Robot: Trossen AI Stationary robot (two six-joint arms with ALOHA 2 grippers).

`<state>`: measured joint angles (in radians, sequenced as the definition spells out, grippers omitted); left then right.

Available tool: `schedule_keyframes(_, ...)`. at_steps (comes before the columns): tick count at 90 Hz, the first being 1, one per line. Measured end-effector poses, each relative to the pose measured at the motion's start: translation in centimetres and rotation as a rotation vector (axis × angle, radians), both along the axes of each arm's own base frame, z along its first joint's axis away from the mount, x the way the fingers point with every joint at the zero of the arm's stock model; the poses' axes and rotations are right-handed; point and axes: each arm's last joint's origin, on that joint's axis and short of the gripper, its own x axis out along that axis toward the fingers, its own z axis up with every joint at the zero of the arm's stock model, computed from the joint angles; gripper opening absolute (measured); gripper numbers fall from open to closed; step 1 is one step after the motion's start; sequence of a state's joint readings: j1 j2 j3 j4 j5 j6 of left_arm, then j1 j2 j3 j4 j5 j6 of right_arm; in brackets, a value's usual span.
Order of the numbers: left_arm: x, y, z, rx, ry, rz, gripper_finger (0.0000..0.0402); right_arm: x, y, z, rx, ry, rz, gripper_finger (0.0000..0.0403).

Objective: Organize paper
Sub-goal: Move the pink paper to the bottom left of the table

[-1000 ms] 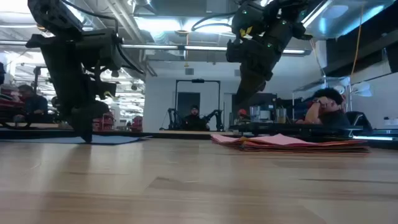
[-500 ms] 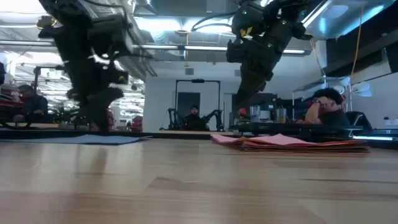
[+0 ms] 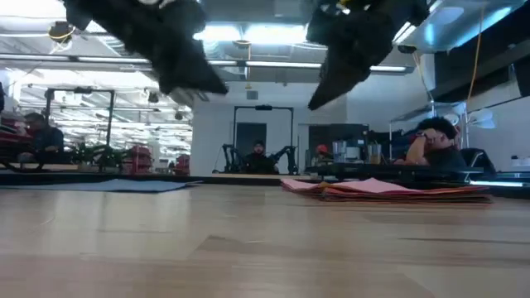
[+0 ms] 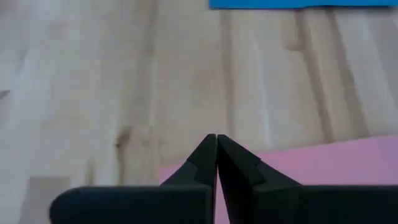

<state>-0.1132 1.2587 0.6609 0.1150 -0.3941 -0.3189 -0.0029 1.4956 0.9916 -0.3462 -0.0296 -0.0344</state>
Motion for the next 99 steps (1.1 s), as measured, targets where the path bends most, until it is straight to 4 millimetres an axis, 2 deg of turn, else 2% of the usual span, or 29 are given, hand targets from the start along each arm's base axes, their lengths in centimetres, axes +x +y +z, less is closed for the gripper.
schedule_keyframes(18,-0.1,0.1,-0.8,0.037,-0.013,-0.023,0.0000,-2.4,0.8,-1.9,0.062,-0.090,0.019,0.0000)
schedule_keyframes(35,-0.3,1.0,-2.6,0.001,-0.171,-0.128,0.0000,-4.3,0.8,-3.4,0.112,-0.141,-0.015,0.0000)
schedule_keyframes(44,-0.4,1.9,-4.1,-0.011,-0.215,-0.136,0.0000,-4.7,0.8,-3.9,0.138,-0.161,-0.025,0.0000)
schedule_keyframes(61,0.2,3.9,-6.4,-0.085,-0.181,-0.063,0.0000,-4.7,0.8,-4.4,0.177,-0.137,-0.066,0.0005)
schedule_keyframes(72,0.8,4.2,-5.7,-0.069,-0.291,-0.120,0.0000,-4.2,1.3,-4.8,0.179,-0.095,-0.049,0.0031)
schedule_keyframes(83,0.9,4.2,-4.7,-0.034,-0.387,-0.152,0.0000,-3.5,1.9,-5.6,0.159,-0.060,-0.045,0.0077)
schedule_keyframes(92,1.0,4.3,-4.3,-0.004,-0.423,-0.155,0.0000,-2.9,2.0,-6.0,0.143,-0.043,-0.055,0.0110)
schedule_keyframes(99,1.0,4.3,-4.1,0.009,-0.437,-0.159,0.0000,-2.6,2.0,-6.5,0.132,-0.013,-0.065,0.0120)
